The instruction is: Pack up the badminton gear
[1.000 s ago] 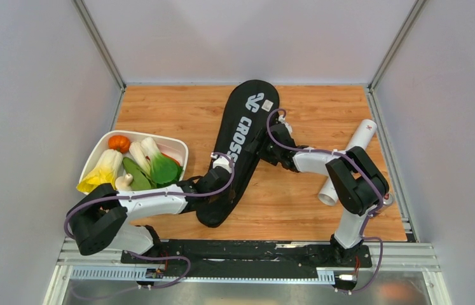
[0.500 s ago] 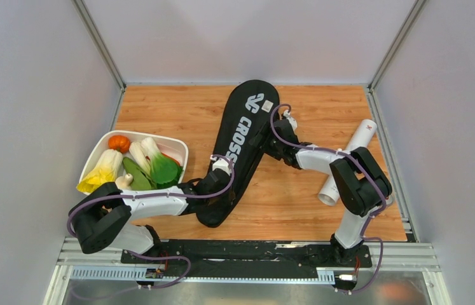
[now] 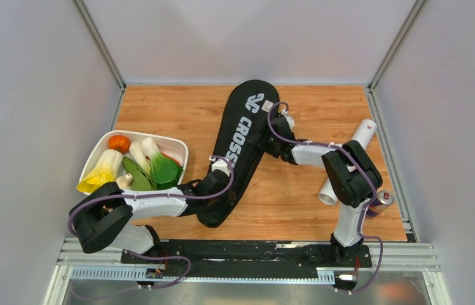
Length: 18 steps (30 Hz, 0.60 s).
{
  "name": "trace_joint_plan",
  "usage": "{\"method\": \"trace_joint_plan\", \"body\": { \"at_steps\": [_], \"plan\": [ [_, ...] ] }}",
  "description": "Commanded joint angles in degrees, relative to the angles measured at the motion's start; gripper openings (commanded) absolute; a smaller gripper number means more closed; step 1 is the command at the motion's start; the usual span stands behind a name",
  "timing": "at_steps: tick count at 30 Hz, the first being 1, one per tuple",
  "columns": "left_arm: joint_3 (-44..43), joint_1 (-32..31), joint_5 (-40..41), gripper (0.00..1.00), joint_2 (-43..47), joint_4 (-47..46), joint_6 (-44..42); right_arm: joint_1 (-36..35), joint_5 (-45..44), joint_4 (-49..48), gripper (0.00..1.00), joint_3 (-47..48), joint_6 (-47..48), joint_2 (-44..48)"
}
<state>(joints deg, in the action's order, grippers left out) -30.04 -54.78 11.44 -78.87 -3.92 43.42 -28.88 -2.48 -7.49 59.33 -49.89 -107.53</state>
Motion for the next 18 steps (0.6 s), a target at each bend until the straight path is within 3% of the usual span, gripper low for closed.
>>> {"method": "trace_joint_plan", "body": {
  "at_steps": [1, 7, 11, 15, 18],
  "plan": [
    [1.97, -0.28, -0.64, 0.28, -1.30, 0.87, 0.79, 0.23, 0.36, -0.69, 0.82, 2.66, -0.78, -2.18],
    [2.35, -0.25, -1.78, 0.28, -2.09, -0.94, 1.56, -0.28, 1.99, -0.69, 0.74, 3.44, -0.90, -5.20],
    [2.41, -0.35, -3.13, 0.28, -2.86, -2.25, 2.32, -0.23, 3.27, -0.77, 0.60, 4.56, -0.23, -7.53],
    [2.40, -0.39, -3.92, 0.28, -2.39, -2.49, 3.10, -0.13, 3.72, -1.04, 0.35, 5.30, -1.21, -9.08],
    [1.51, -0.41, -3.11, 0.29, -0.77, -0.83, 2.79, -0.13, 2.84, -1.37, 0.07, 5.64, 0.40, -7.95]
  ]
}}
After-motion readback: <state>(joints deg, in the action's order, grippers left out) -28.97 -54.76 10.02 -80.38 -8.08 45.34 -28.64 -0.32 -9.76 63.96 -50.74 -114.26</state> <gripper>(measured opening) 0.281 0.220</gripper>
